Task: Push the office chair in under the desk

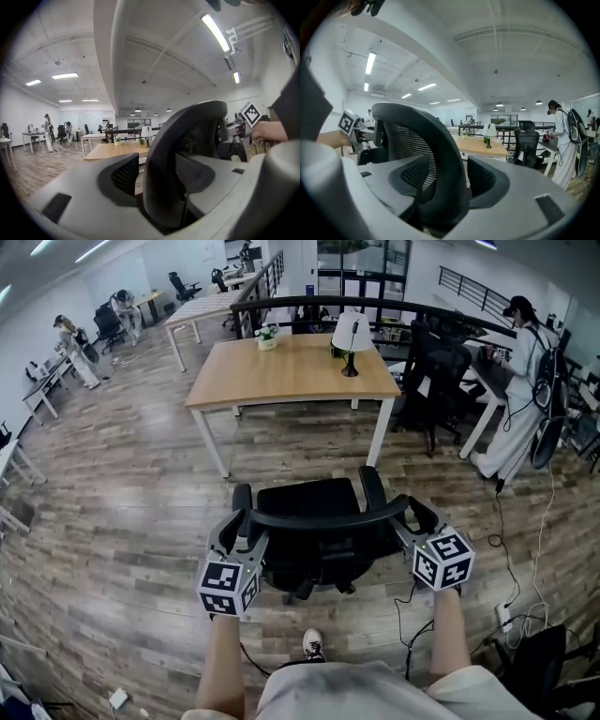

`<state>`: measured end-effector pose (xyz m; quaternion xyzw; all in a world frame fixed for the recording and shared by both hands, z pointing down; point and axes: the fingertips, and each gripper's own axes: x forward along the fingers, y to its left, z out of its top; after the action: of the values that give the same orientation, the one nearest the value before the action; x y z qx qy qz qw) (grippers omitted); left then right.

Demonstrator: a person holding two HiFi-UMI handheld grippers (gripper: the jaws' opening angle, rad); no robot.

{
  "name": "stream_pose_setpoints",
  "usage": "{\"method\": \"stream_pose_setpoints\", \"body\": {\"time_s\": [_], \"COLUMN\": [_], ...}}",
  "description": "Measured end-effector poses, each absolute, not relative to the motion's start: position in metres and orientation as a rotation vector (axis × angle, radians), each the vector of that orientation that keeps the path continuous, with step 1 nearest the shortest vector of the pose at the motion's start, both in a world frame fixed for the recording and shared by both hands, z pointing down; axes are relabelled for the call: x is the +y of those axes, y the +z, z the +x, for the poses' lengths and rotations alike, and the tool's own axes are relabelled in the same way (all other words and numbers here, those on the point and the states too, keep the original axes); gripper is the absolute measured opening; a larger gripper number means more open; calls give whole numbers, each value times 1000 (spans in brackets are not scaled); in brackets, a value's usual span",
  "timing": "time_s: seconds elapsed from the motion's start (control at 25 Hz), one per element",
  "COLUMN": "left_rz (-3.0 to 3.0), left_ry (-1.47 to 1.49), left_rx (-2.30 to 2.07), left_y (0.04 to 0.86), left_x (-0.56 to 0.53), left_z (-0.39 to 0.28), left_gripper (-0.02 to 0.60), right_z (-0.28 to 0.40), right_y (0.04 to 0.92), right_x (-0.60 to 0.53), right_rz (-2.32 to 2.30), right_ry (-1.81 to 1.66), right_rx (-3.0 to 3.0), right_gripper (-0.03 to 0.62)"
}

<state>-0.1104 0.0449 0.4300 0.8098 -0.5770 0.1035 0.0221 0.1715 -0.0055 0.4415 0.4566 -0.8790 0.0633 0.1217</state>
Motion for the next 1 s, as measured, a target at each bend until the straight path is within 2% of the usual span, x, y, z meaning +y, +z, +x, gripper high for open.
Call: {"method": "stream_pose_setpoints", "body": {"time_s": [0.2,0.36,1.0], "left_rz": [2537,2568,2524], "left_ry": [277,220,166], "left_rx": [-1721,-1675,-1676], "left_y": [434,436,434], "left_x": [32,23,-42], "left_z": [-111,-110,-144], "left_gripper": [288,256,249], "right_z": [164,154,123], "right_y": [447,447,446], "right_x": [-24,-31,-84], "right_rz": [1282,1207,1243], "right_ry": [193,219,155], "right_rx": [-2597,-2642,-2615], "right_gripper": [290,229,221]}}
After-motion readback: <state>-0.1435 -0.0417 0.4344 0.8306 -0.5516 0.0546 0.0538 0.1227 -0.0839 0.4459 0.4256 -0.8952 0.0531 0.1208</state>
